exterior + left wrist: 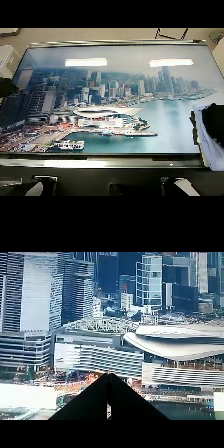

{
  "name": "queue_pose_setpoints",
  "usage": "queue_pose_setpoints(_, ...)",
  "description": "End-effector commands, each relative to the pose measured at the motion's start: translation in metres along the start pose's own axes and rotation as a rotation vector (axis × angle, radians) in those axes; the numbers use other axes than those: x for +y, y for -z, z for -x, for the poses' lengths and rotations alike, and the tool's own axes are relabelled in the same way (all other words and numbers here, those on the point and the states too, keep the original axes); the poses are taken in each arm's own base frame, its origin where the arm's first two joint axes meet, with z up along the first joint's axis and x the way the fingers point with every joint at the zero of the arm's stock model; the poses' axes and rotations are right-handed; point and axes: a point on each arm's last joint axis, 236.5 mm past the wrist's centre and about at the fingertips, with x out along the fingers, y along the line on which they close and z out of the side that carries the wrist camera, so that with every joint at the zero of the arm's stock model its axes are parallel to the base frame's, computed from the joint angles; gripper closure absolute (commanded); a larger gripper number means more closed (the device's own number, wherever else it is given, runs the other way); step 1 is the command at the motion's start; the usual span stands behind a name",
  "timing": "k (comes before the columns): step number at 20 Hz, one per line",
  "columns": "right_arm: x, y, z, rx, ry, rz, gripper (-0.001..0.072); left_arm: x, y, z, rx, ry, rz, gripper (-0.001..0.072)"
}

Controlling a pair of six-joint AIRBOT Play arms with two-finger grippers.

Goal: Fold the clothes and pants, and hang the long-sleeved shirts on hangers.

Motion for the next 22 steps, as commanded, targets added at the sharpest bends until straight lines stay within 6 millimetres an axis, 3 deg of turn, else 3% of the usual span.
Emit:
queue_pose_setpoints(1,-0.022,0.014,-0.04,0.053,0.067,-0.025,0.0175,0.0,0.0,0.0,0.002,-0.001,0.001,0.0683)
queue_pose_setpoints(2,-0.019,0.013,-0.045,0.05,0.048,-0.005,0.0027,0.0,0.0,0.0,0.002,-0.001,0.001,0.0683)
queue_pose_setpoints(4,0.0,-0.012,-0.038,-0.056,-0.028,0.026,0.0002,-0.001,0.0,0.0,0.001,0.005,0.002,0.0683)
queue_pose_setpoints(5,0.023,-0.036,-0.023,-0.166,-0.112,0.057,0.0005,-0.008,-0.001,0.0,-0.004,0.034,0.008,0.0683)
queue_pose_setpoints(6,0.052,-0.061,0.002,-0.299,-0.226,0.091,0.0012,-0.021,-0.006,0.002,-0.021,0.087,0.016,0.0683)
queue_pose_setpoints(7,0.089,-0.088,0.039,-0.462,-0.358,0.125,0.0014,-0.037,-0.016,0.005,-0.064,0.158,0.032,0.0683)
queue_pose_setpoints(8,0.127,-0.103,0.078,-0.602,-0.48,0.187,0.0016,-0.056,-0.033,0.01,-0.134,0.229,0.045,0.0684)
queue_pose_setpoints(9,0.164,-0.106,0.109,-0.703,-0.571,0.26,0.0021,-0.067,-0.054,0.013,-0.223,0.247,0.036,0.0685)
queue_pose_setpoints(10,0.204,-0.096,0.13,-0.765,-0.65,0.357,0.0044,-0.07,-0.069,0.01,-0.288,0.221,0.011,0.0686)
queue_pose_setpoints(11,0.239,-0.075,0.133,-0.765,-0.696,0.451,0.0044,-0.068,-0.076,0.001,-0.309,0.163,0.003,0.0686)
queue_pose_setpoints(12,0.27,-0.047,0.121,-0.724,-0.699,0.568,0.0044,-0.058,-0.072,-0.018,-0.277,0.067,0.004,0.0686)
queue_pose_setpoints(14,0.309,0.016,0.061,-0.537,-0.594,0.789,0.0042,-0.039,-0.04,-0.061,-0.116,-0.107,-0.005,0.0678)
queue_pose_setpoints(15,0.315,0.045,0.022,-0.399,-0.513,0.831,0.004,-0.039,-0.016,-0.081,-0.005,-0.133,-0.012,0.0549)
queue_pose_setpoints(16,0.315,0.074,-0.015,-0.246,-0.441,0.848,0.0038,-0.042,0.017,-0.1,0.141,-0.143,-0.014,0.013)
queue_pose_setpoints(17,0.313,0.1,-0.043,-0.111,-0.389,0.879,0.0038,-0.039,0.053,-0.113,0.294,-0.172,-0.002,0.0001)
queue_pose_setpoints(19,0.306,0.142,-0.082,0.08,-0.301,0.954,0.0037,-0.038,0.092,-0.127,0.428,-0.196,-0.025,0.0001)
queue_pose_setpoints(22,0.303,0.164,-0.1,0.139,-0.236,1.024,0.0039,-0.042,0.103,-0.138,0.432,-0.188,-0.045,0.0001)
